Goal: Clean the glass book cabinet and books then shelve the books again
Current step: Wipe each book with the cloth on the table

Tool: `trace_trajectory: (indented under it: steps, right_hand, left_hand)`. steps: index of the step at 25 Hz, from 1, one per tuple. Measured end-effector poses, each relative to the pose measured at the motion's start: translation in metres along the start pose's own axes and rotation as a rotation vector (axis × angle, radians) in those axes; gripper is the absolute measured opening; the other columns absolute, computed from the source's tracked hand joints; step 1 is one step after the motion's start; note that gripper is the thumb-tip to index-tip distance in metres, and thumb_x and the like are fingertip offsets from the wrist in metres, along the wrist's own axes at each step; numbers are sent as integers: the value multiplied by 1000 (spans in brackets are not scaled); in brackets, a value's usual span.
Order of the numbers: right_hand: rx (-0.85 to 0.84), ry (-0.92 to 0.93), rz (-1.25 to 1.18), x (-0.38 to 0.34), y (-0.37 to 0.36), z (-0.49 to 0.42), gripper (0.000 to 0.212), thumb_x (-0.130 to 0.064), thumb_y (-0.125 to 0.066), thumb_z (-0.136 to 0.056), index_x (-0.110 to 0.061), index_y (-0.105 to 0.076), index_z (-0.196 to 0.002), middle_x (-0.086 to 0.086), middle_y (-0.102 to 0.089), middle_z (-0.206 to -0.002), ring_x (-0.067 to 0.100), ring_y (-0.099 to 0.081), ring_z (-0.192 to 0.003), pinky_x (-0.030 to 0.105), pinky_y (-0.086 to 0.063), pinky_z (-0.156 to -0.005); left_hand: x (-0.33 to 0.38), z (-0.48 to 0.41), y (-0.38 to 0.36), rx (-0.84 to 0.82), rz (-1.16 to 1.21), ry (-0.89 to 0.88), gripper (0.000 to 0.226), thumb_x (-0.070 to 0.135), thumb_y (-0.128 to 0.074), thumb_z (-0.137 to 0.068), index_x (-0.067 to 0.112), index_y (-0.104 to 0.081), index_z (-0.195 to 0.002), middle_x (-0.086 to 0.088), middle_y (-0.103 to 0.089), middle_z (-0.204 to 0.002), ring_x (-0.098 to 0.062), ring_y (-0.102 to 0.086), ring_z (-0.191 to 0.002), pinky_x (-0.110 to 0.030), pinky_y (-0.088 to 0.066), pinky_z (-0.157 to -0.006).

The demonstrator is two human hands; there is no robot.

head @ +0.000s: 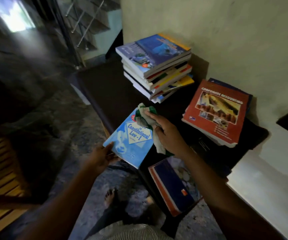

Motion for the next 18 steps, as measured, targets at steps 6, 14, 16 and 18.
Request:
trace_trajectory:
  steps: [6,14,16,18]
  right_hand:
    - [-15,-256,309,90,-37,-66,57,4,-44,-88,-18,-39,-141,16,-42,-139,31,-40,-127,33,-30,-107]
    - [-53,196,669,44,-129,-11,55,-10,-49,-69,-25,-61,-121,8,-64,-112,25,-56,-101,31,-48,-83]
    - [-180,240,573,32,-154,15,51,-17,-43,-73,-27,-62,-120,6,-63,-114,21,-51,-103,32,-43,-87]
    - [-285,321,487,22,-162,34,49,-15,-42,-74,-23,-64,-117,7,-63,-117,19,-46,-107,29,-36,-92]
  left_hand:
    - [-15,-13,20,51,246,56,16,15,-45,-98,7,-56,-89,-5,-70,-61,-15,-68,-52,-29,-55,-44]
    - [-17,-14,20,59,329,95,23,18,-40,-99,6,-55,-85,-5,-68,-55,-16,-66,-48,-30,-54,-41]
    - [-20,-11,24,50,421,102,34,27,-33,-100,8,-55,-82,-7,-67,-56,-18,-66,-47,-29,-54,-41]
    - [-21,-7,22,-7,525,117,52,40,-24,-99,7,-61,-84,-12,-69,-64,-23,-67,-52,-30,-54,-43]
Point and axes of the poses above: each hand's wrist, its own z-axis away from the middle knuckle, its own y-axis out of the back of the hand, x = y × z, the point moved 8 cm from there along -z, towards the middle knuckle
